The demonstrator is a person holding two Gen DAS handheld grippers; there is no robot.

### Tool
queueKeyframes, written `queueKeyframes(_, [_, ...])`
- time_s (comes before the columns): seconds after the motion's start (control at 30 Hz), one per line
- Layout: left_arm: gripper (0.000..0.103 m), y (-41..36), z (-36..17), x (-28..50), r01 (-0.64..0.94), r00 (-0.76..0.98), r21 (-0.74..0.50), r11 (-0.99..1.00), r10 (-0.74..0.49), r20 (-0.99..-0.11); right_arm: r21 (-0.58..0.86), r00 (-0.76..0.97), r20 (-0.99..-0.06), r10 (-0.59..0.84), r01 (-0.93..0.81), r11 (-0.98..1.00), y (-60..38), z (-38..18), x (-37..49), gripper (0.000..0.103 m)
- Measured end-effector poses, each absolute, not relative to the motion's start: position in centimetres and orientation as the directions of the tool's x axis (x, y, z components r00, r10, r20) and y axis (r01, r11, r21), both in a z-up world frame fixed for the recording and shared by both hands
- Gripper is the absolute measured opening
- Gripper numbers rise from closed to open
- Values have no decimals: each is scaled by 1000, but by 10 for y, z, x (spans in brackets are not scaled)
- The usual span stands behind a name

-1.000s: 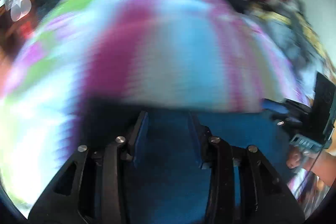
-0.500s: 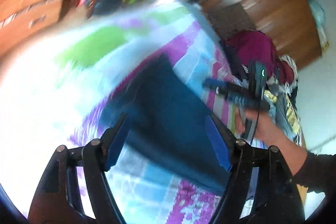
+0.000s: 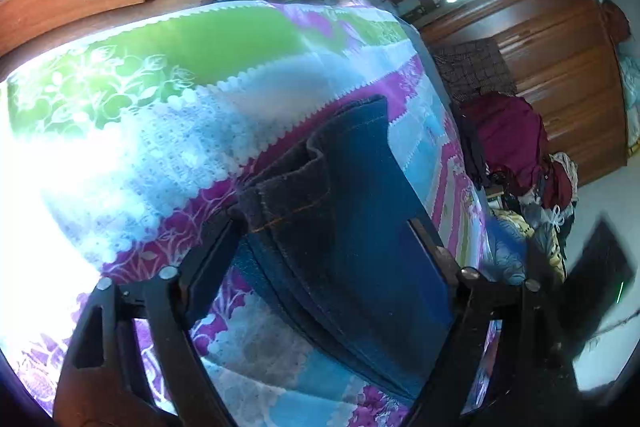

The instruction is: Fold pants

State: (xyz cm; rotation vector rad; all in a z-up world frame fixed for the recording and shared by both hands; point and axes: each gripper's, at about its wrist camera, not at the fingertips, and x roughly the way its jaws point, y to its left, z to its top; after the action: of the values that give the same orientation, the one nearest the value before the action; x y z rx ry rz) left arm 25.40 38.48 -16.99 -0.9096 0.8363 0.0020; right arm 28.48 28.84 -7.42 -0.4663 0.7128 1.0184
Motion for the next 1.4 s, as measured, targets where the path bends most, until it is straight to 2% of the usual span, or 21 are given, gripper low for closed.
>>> queueKeyframes(0.07, [81,384,-170,259,-317,700,-687,654,-327,-635,-42,354,-745,565,-870,491,272,-87,255,66])
queueKeyframes(0.13, [56,386,-170,259,-345,696,-660,668,-289,-657,-62,376,-761,528,-853,519,259,-97,227,66])
queueKeyframes(0.17, [55,389,-173,256,-356,702,-672,649,-289,-651,-54,371,-768,522,-850,525,255,-100,217,66])
queueKeyframes(0.27, [55,390,-165,251,-372,682,-666,647,-297,-668,-71,371,-786,495,-849,523,245,-109,192,66])
queueKeyframes(0.37, [60,392,-152,226,-370,702,-687,626,-296,-648,-79,352,-800,486,-865,496,247,-118,180,66])
queueKeyframes(0.43, [66,388,-164,211,-365,680,-733,575,-373,-631,-73,345,-799,493,-869,490,251,-119,181,66])
queueKeyframes(0.57, [65,383,-195,209,-362,662,-767,530,-433,-612,-86,361,-788,498,-866,492,255,-116,177,66])
queueKeyframes(0.7, [64,392,-196,220,-327,731,-807,491,-409,-545,-116,394,-773,496,-858,501,257,-111,174,66])
queueKeyframes(0.9, [65,396,-197,252,-228,739,-833,505,-468,-485,-215,487,-741,461,-824,524,265,-108,170,66])
queueKeyframes(1.1, [63,389,-186,253,-209,726,-819,534,-476,-496,-248,485,-764,425,-829,501,272,-123,154,66])
queueKeyframes(1.13, [59,388,-183,252,-201,726,-812,548,-473,-499,-242,482,-766,426,-830,503,270,-123,153,66])
queueKeyframes(1.17, [49,386,-179,251,-190,731,-799,570,-461,-503,-230,477,-767,429,-829,510,269,-121,154,66])
queueKeyframes(1.2, [19,385,-174,249,-190,736,-780,596,-440,-515,-212,472,-766,436,-826,522,266,-117,157,66])
queueKeyframes(1.23, [13,386,-173,247,-203,738,-775,599,-427,-523,-172,453,-767,455,-828,534,262,-112,164,66])
queueKeyframes(1.33, [12,391,-189,238,-244,737,-806,540,-437,-516,113,268,-750,605,-849,516,249,-87,221,66])
queueKeyframes(1.4, [13,396,-204,233,-269,742,-831,486,-445,-501,179,190,-757,626,-860,478,256,-78,268,66])
